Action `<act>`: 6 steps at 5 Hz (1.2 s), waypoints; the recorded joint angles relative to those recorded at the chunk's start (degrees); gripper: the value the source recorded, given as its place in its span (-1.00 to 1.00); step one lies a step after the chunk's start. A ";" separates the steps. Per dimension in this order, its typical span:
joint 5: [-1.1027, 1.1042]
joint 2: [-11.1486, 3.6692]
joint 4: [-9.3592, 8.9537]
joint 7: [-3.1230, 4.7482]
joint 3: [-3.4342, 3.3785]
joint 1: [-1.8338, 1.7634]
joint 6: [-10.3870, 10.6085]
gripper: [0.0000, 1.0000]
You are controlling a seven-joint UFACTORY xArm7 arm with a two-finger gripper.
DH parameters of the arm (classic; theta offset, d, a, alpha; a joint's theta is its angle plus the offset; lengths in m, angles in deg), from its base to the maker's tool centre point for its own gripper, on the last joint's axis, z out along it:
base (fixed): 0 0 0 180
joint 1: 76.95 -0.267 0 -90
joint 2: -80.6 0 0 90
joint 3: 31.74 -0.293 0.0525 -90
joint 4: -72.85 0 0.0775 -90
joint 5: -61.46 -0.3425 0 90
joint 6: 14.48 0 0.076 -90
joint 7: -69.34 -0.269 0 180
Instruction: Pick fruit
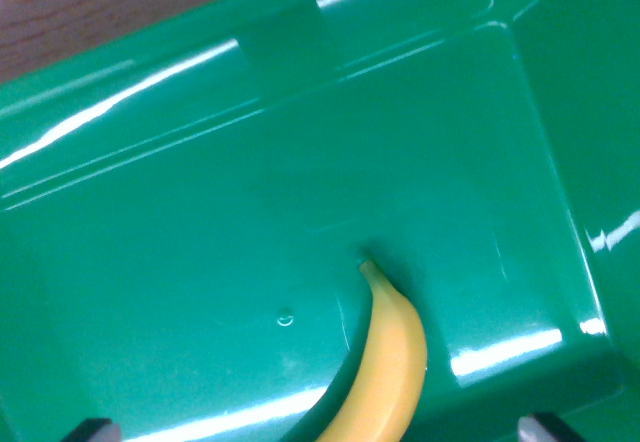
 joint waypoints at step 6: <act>1.31 -1.36 -8.04 -6.20 -0.08 -0.52 7.58 -1.00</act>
